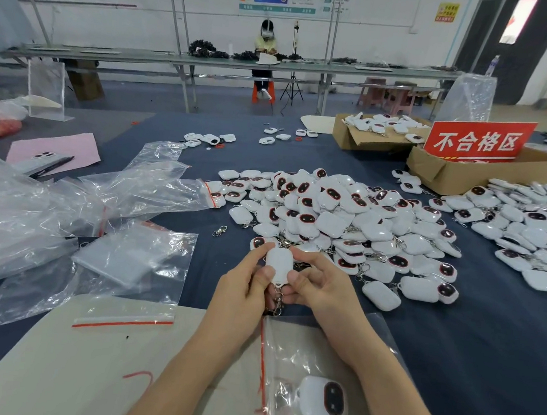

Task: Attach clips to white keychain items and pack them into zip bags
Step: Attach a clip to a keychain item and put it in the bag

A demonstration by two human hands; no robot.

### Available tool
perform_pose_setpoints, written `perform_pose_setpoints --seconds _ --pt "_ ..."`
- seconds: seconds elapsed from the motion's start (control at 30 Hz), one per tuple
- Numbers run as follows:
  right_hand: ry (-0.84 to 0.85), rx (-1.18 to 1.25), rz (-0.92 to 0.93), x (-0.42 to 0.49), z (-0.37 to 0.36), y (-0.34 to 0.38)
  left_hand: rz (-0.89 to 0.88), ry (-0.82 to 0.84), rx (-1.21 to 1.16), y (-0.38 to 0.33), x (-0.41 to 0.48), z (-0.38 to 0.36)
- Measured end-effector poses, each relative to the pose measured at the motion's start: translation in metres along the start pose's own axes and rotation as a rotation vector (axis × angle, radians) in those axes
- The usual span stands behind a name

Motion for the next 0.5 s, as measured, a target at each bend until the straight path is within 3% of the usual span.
perform_pose_setpoints --seconds 0.5 --pt "-0.048 0.105 -0.046 -0.0018 -0.0035 0.0071 0.079 0.044 -0.105 0.0016 -0.0035 -0.0013"
Point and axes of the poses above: each hand's wrist, its own x-axis towards the middle knuckle, its own z-axis out of the back of the hand, y = z × x, the point moved 4 cm from there along x, towards the middle knuckle, and after that the axes turned 1 degree about y, right-handed, at the moved point
